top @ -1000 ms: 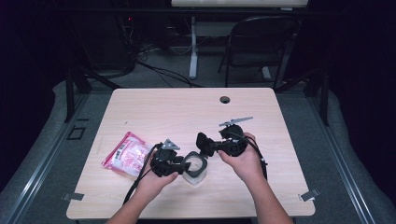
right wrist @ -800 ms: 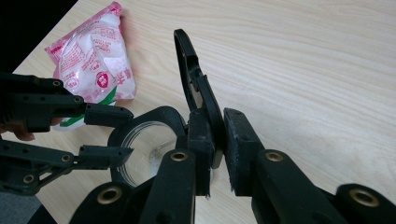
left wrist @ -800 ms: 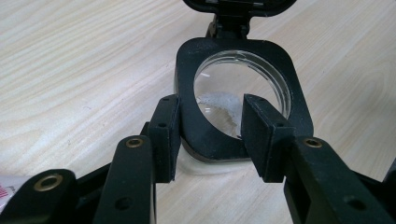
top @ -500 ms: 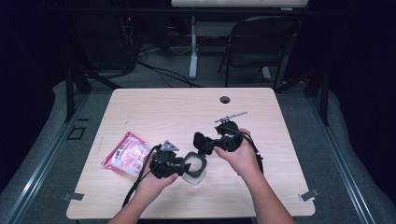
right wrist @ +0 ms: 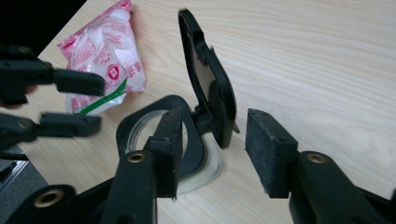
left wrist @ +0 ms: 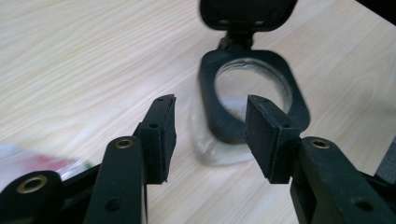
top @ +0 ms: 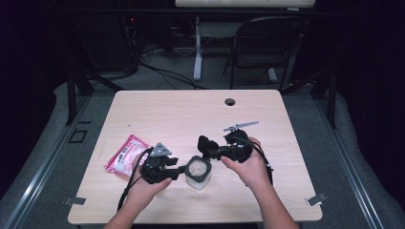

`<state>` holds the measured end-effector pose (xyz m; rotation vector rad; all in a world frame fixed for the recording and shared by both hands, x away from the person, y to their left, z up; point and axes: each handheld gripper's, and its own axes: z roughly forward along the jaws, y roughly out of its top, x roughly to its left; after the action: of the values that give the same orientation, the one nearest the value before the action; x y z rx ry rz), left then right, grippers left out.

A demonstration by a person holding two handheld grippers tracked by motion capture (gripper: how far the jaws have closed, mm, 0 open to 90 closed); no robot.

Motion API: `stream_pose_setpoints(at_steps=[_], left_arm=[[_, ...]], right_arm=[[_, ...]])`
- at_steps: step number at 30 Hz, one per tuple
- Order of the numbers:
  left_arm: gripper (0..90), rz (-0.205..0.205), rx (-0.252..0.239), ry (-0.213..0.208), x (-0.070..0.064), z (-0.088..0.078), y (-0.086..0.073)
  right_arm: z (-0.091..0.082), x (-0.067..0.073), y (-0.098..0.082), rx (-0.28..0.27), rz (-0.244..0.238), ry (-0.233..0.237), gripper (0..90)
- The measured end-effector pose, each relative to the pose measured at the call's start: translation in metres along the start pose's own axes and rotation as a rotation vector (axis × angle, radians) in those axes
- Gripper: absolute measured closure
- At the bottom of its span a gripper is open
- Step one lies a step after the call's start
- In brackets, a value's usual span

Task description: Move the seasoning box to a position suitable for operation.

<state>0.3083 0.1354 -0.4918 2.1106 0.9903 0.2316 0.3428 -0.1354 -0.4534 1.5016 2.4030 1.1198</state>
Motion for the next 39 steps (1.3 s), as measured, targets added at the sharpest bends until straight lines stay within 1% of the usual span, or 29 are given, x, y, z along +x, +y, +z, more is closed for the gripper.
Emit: stream_pose_setpoints(at_steps=[1,2,4,5,6,8,10,11,12,13,14,15,16,17,19,21,22,23,24,27,29,30,32,33,35,36,37,38,39], left_arm=[[52.8,0.001,-0.007,0.024,0.006,-0.006,-0.006],[52.2,0.001,-0.007,0.024,0.006,-0.006,-0.006],[51.0,-0.025,0.002,0.042,0.016,-0.015,-0.015],[51.1,-0.037,0.007,0.038,0.019,-0.017,-0.018],[51.1,-0.046,0.001,0.034,0.022,-0.02,-0.021],[51.3,-0.046,-0.027,0.05,0.028,-0.027,-0.027],[51.5,-0.047,-0.041,0.051,0.031,-0.031,-0.03],[51.4,-0.059,-0.066,0.057,0.038,-0.035,-0.037],[51.4,-0.066,-0.073,0.061,0.043,-0.038,-0.041],[51.1,-0.066,-0.073,0.061,0.043,-0.038,-0.041],[50.5,-0.065,-0.087,0.08,0.05,-0.042,-0.048],[49.2,-0.048,-0.109,0.096,0.052,-0.043,-0.051],[46.8,-0.048,-0.109,0.096,0.052,-0.043,-0.051],[45.9,-0.039,-0.123,0.109,0.057,-0.045,-0.057],[45.1,-0.076,-0.106,0.108,0.064,-0.048,-0.063],[44.7,-0.106,-0.09,0.126,0.069,-0.05,-0.067],[44.7,-0.106,-0.09,0.126,0.069,-0.05,-0.067],[44.7,-0.145,-0.066,0.141,0.074,-0.052,-0.071],[44.8,-0.167,-0.054,0.14,0.077,-0.055,-0.073],[44.8,-0.202,-0.065,0.146,0.083,-0.059,-0.078],[44.7,-0.211,-0.07,0.143,0.084,-0.06,-0.079],[42.9,-0.225,-0.082,0.136,0.086,-0.062,-0.081],[37.1,-0.214,-0.08,0.113,0.085,-0.062,-0.082],[36.2,-0.199,-0.072,0.11,0.084,-0.062,-0.081],[35.1,-0.162,-0.065,0.133,0.08,-0.059,-0.081],[35.2,-0.144,-0.058,0.135,0.078,-0.057,-0.08],[36.0,-0.131,-0.05,0.136,0.076,-0.055,-0.08],[36.0,-0.119,-0.044,0.135,0.075,-0.054,-0.08],[36.0,-0.119,-0.044,0.135,0.075,-0.054,-0.08]], right_arm=[[-0.001,0.0,-0.005,0.002,-0.001,-0.006,64.8],[-0.001,0.0,-0.005,0.002,-0.001,-0.006,64.8],[0.0,0.0,-0.01,0.003,-0.005,-0.004,73.2],[0.002,-0.001,-0.01,0.0,-0.002,-0.006,74.9],[0.004,-0.002,-0.011,-0.001,0.001,-0.008,77.3],[0.008,-0.005,-0.011,0.006,0.005,-0.009,80.6],[0.01,-0.006,-0.01,0.008,0.01,-0.003,81.4],[0.013,-0.007,-0.01,0.003,0.014,-0.001,82.0],[0.014,-0.008,-0.009,0.007,0.012,-0.001,81.8],[0.014,-0.008,-0.009,0.007,0.012,-0.001,81.8],[0.016,-0.01,-0.009,0.01,0.011,0.01,81.2],[0.017,-0.01,-0.008,0.01,0.007,0.013,80.9],[0.017,-0.01,-0.008,0.01,0.007,0.013,80.9],[0.018,-0.01,-0.008,0.014,0.002,0.005,78.9],[0.019,-0.009,-0.009,0.021,-0.006,0.009,74.1],[0.018,-0.009,-0.01,0.037,-0.031,0.012,68.6],[0.018,-0.009,-0.01,0.037,-0.031,0.012,68.6],[0.017,-0.01,-0.012,0.061,-0.052,-0.008,67.3],[0.015,-0.01,-0.013,0.064,-0.048,-0.01,65.4],[0.006,-0.015,-0.022,0.067,-0.042,-0.032,64.4],[0.004,-0.017,-0.025,0.066,-0.05,-0.041,63.7],[0.0,-0.021,-0.033,0.06,-0.061,-0.066,62.5],[-0.003,-0.026,-0.041,0.046,-0.073,-0.075,62.5],[-0.003,-0.028,-0.045,0.032,-0.08,-0.068,62.4],[-0.001,-0.033,-0.054,0.034,-0.076,-0.065,63.3],[0.001,-0.035,-0.058,0.041,-0.071,-0.057,63.2],[0.003,-0.037,-0.062,0.043,-0.065,-0.07,63.2],[0.006,-0.039,-0.066,0.038,-0.054,-0.07,63.2],[0.006,-0.039,-0.066,0.038,-0.054,-0.07,63.2]])
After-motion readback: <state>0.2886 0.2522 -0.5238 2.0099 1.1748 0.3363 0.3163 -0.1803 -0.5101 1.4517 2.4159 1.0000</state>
